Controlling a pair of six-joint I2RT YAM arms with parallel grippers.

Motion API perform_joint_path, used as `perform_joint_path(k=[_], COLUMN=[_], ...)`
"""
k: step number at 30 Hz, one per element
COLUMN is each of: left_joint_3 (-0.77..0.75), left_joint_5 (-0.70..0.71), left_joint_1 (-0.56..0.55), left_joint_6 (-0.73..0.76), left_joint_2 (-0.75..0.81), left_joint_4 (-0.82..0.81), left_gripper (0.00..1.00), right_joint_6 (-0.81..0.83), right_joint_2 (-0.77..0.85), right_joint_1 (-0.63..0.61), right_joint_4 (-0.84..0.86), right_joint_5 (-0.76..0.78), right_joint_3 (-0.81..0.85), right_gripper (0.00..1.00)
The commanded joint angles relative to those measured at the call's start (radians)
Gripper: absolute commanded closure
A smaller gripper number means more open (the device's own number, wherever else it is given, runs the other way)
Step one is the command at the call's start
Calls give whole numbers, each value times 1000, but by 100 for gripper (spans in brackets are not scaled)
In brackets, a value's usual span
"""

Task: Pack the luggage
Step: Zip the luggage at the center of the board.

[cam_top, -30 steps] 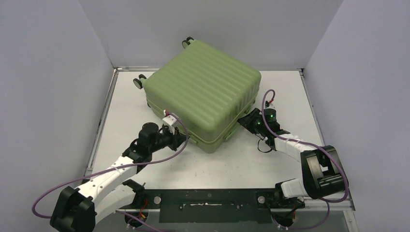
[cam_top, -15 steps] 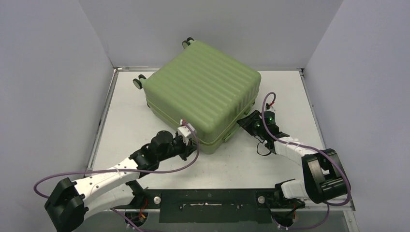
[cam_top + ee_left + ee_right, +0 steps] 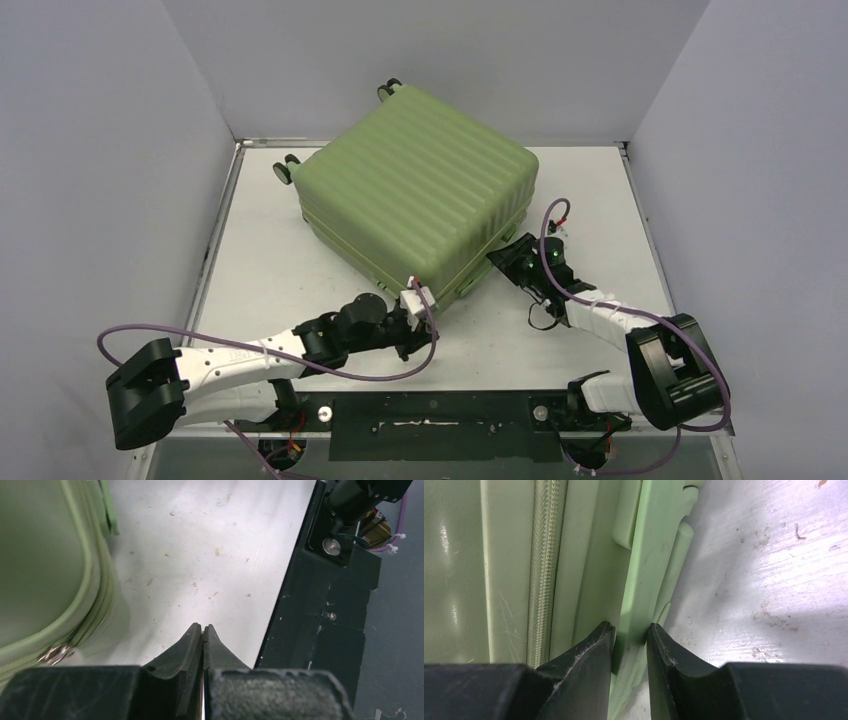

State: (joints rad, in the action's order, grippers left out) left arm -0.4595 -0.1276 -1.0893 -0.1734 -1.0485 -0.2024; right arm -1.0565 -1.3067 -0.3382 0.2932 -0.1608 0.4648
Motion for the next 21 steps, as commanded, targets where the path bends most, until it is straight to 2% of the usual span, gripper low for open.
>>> perform_joint_path(k=[1,6,11,15,16,18,21], left_joint_3=[-62,-77,-55,-33,-26,-16,-4], left_joint_5=[-6,82,289,399,415,435,429], left_joint_1=[-29,-37,-36,-32,-30,-25,-12], left_joint_6=[-11,-6,-35,-72,-82,-104,-117], left_joint_2=[-38,-33,114,246,268,288,263], left_joint_4=[-116,-96,17,146,169,200,233], left_gripper=[100,100,98,52,44,36,35], right_joint_6=[-3,-2,20,37,38,35,27], right_joint_2=[10,18,29,42,43,41,34], right_joint_1=[-70,-80,-81,-83,-83,-85,-88], right_joint_4=[-79,-81,-86,-95,-95,-90,-78], right_joint_5=[-101,-95,-105,-101,-101,-102,-107], right_joint_3=[-35,-41,-41,-43,-45,-47,-51], right_gripper=[100,100,100,100,100,100,100])
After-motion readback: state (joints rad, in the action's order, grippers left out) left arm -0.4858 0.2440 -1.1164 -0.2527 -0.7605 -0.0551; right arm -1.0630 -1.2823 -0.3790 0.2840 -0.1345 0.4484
